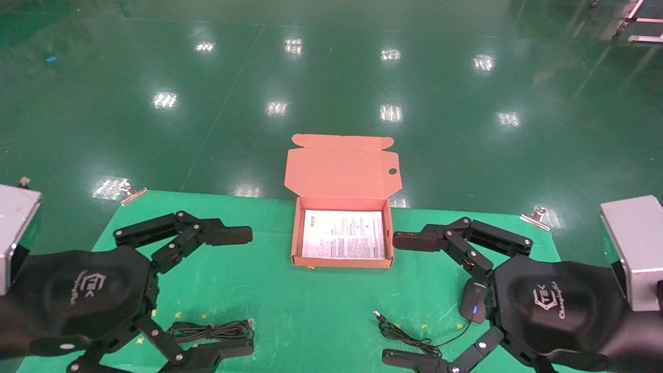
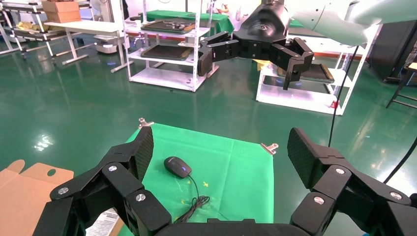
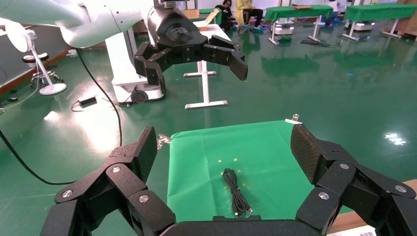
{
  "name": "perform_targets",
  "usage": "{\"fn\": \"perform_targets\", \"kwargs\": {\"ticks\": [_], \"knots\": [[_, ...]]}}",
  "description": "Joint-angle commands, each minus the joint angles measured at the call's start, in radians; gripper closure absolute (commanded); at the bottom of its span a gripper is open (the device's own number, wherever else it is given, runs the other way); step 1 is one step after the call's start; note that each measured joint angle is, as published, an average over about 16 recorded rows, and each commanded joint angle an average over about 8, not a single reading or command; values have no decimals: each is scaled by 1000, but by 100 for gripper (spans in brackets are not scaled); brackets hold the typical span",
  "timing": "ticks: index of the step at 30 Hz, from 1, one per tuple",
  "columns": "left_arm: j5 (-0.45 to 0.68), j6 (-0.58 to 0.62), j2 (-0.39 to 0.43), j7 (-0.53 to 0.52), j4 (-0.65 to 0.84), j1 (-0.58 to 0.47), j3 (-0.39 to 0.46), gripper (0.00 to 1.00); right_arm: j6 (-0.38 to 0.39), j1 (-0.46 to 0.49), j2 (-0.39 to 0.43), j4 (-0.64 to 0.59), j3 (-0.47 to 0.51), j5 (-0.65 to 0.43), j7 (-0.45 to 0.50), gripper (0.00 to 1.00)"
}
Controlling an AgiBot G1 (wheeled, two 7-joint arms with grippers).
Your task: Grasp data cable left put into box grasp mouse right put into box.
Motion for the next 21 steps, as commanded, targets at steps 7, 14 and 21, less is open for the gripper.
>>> {"fn": "perform_targets", "kwargs": {"ticks": [7,14,21], "knots": [[0,0,0,0,0,0,0,0,0,0,0,0,0,0,0,0],[3,-2,2,1,1,-1,2,0,0,0,0,0,0,0,0,0],[81,14,4,-13,-11,-39,40,0,-15,30,9,24,-22,-74,-24,0]]}}
